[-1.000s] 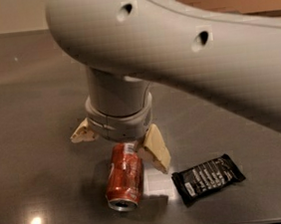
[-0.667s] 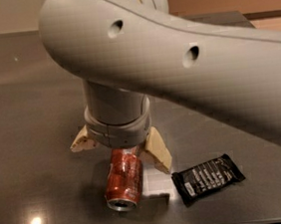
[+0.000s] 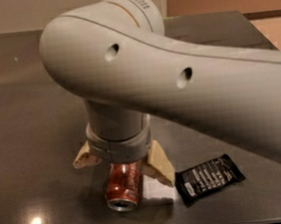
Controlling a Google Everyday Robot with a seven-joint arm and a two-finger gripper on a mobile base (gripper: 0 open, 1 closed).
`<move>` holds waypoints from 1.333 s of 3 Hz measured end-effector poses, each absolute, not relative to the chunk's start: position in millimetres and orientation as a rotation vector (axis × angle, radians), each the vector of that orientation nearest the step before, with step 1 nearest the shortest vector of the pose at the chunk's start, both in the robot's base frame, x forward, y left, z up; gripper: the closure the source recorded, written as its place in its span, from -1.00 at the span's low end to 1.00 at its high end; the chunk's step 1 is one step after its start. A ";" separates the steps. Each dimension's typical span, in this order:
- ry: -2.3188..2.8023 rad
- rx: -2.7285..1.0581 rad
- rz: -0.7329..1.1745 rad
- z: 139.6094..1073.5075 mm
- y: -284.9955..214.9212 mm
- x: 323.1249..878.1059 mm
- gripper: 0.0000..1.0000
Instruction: Place coke can upright
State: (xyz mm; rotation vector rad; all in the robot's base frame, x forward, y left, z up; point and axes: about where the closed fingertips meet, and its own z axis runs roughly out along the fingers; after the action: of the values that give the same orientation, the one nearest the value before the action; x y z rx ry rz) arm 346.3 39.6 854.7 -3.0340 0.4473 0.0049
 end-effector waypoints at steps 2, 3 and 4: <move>0.422 -3.032 -0.034 847.2 39.1 336.7 -0.67; 0.404 -3.043 -0.054 844.0 38.0 333.4 -0.19; 0.395 -3.060 -0.067 839.9 38.0 332.7 0.28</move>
Offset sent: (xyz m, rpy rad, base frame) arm -0.0133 -0.0043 -0.0201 -0.0117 -0.0199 0.0277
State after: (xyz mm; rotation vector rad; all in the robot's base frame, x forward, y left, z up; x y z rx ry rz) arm 332.7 38.0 839.9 -3.0601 0.3954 -0.0667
